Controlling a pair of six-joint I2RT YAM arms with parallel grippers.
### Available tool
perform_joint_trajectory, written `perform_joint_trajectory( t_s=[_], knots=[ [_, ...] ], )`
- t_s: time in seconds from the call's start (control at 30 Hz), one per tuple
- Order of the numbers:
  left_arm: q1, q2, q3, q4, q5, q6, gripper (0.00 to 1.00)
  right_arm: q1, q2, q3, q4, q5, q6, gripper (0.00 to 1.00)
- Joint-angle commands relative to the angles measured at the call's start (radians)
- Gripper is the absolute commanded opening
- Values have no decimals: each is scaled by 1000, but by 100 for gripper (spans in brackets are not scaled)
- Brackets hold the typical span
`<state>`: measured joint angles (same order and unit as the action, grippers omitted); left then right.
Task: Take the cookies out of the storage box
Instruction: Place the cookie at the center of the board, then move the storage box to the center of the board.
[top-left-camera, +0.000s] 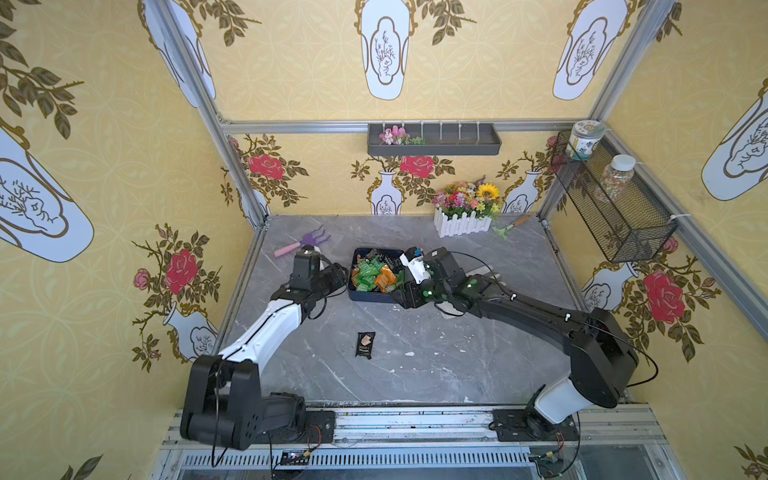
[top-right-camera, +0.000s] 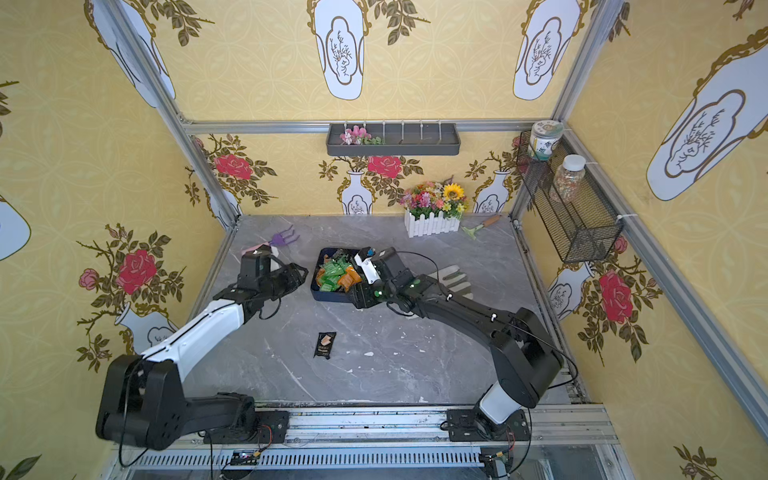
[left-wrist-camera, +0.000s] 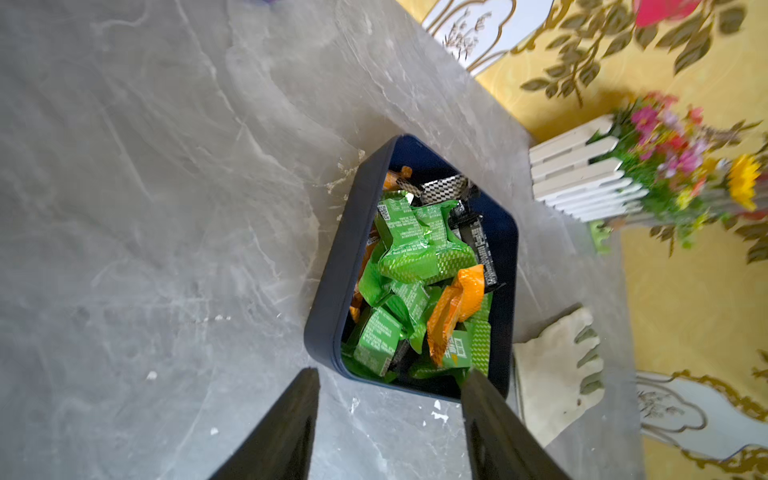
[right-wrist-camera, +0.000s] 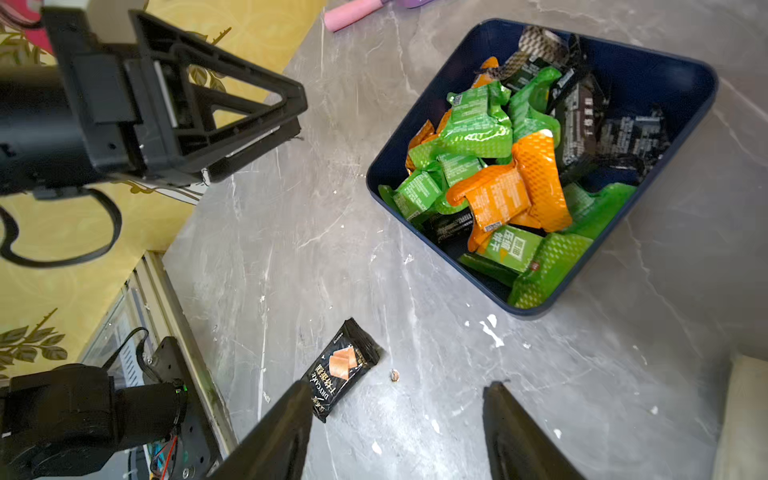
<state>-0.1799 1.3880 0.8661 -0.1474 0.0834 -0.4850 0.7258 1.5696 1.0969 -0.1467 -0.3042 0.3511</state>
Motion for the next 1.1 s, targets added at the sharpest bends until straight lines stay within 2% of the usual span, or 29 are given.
perform_joint_trajectory(
  t_s=[0.0,0.2,0.53,1.07],
  knots=[
    [0,108,96,-116,23,167,57,2,-22,-29,61,2,57,68],
    [0,259,223,-135,-54,209,53,0,-59,-67,54,48,99,67],
    [-1,448,373,-136,-14,261,41,0,-54,-60,30,49,121,67],
    [-4,538,421,-132,-10,309,23,1,-53,-51,43,-14,78,66]
  ],
)
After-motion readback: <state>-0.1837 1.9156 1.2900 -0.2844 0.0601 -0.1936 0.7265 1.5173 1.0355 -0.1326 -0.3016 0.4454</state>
